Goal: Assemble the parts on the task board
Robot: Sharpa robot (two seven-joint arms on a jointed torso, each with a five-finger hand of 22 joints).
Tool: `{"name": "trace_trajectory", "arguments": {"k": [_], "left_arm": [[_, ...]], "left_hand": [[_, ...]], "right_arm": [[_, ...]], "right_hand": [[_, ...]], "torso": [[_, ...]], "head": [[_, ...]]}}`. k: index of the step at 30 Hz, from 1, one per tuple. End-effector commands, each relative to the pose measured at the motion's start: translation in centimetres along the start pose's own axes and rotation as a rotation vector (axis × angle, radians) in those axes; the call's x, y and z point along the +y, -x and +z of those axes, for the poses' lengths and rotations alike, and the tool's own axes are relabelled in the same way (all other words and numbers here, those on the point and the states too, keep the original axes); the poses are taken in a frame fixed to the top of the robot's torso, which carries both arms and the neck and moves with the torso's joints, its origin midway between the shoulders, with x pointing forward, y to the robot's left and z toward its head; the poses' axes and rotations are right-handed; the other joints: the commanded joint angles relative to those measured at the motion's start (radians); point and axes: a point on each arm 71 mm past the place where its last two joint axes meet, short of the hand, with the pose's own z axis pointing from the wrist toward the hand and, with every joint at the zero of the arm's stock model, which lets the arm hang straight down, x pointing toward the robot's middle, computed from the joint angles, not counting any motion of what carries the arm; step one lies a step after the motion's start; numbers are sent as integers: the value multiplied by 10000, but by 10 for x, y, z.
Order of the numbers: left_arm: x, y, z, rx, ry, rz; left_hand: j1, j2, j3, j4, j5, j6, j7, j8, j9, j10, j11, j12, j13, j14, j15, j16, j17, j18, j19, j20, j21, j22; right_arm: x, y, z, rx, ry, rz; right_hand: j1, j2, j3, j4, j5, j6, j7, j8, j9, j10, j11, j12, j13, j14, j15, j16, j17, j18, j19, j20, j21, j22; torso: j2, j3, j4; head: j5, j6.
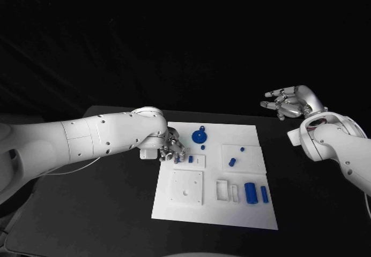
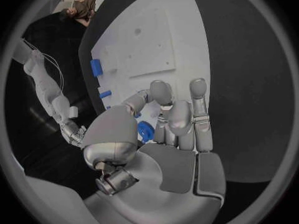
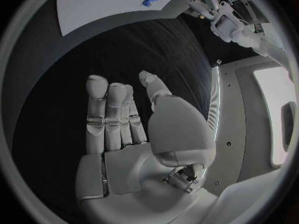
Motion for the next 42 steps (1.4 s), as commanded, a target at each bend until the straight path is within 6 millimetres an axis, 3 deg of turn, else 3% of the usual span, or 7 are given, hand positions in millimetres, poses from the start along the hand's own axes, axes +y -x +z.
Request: {"name": "trace_trajectory", "arguments": {"k": [1,17,42], "left_arm": [[-4,-9,2,1112,-301,-53],[-10,11,0,907,-159,110],[-9,15,2,1504,87,562]], "left_hand": [[93,132,1105,-1149,40,1504,-1182,42,15,90,-336,8,17,-54,-20,37,23,-52,-70,-29,54,188],[112,149,1094,-1140,34,1490,-1183,41,98,88,-341,19,55,-57,-22,60,46,-66,-79,-42,77,186],[136,237,1039,-1161,-57,1456,-1177,42,117,88,-337,47,169,-83,-13,67,76,-23,-130,19,96,188]], "right_arm": [[1,-2,0,172,100,-62],[1,-4,1,203,106,-28],[3,-6,1,252,131,-12]], "right_hand": [[-108,-4,59,15,55,-58,36,43,-10,-28,38,13,-12,-63,36,40,-11,59,10,16,57,513],[-131,11,67,-12,40,-65,40,43,-10,-40,41,16,-7,-73,39,38,-12,61,0,19,28,507],[-133,27,85,-59,41,-65,41,43,-10,-41,41,17,-4,-76,40,40,-11,60,-1,19,41,510]], "torso": [[1,-13,-3],[-6,-7,9],[-4,-15,7]], "head": [[12,15],[29,31],[48,-7]]}}
